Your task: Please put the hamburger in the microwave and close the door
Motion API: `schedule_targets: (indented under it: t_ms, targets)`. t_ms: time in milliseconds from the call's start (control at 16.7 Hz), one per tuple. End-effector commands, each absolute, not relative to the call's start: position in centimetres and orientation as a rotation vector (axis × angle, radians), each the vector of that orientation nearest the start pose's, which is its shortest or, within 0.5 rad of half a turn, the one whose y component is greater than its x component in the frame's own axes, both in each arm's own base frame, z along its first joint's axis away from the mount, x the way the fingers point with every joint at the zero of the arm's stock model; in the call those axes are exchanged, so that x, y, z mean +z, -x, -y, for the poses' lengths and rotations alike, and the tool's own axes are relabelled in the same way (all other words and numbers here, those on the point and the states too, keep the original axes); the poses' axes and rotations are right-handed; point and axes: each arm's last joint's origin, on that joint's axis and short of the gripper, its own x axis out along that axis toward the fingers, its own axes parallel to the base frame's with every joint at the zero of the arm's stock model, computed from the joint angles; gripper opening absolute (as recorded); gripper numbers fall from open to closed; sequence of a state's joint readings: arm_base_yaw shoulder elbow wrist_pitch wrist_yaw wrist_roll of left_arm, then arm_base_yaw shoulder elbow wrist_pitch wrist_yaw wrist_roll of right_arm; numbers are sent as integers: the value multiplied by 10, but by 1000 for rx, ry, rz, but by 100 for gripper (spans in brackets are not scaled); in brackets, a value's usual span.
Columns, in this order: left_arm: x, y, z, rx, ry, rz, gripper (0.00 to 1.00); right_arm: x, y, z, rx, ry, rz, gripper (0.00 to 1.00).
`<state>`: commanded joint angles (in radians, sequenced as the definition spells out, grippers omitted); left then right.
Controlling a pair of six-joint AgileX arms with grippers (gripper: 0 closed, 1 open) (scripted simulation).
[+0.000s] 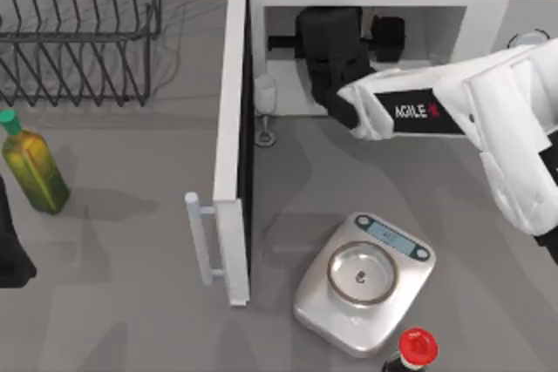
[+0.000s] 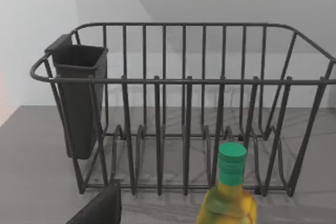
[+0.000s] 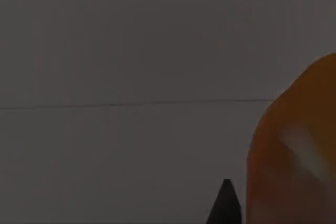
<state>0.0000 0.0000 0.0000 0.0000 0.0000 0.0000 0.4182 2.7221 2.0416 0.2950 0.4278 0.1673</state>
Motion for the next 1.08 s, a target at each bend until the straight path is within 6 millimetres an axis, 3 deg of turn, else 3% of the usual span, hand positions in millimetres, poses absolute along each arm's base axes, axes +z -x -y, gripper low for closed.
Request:
schedule_targets:
  t_ms: [180,960,1080]
  targets:
    - [160,-106,1,0,0,0,100,63,-536,-233,-10,-2,-349,0]
    - [160,-106,1,0,0,0,100,63,-536,-233,-10,-2,-349,98]
    - [160,-106,1,0,0,0,100,63,-536,-233,-10,-2,-349,100]
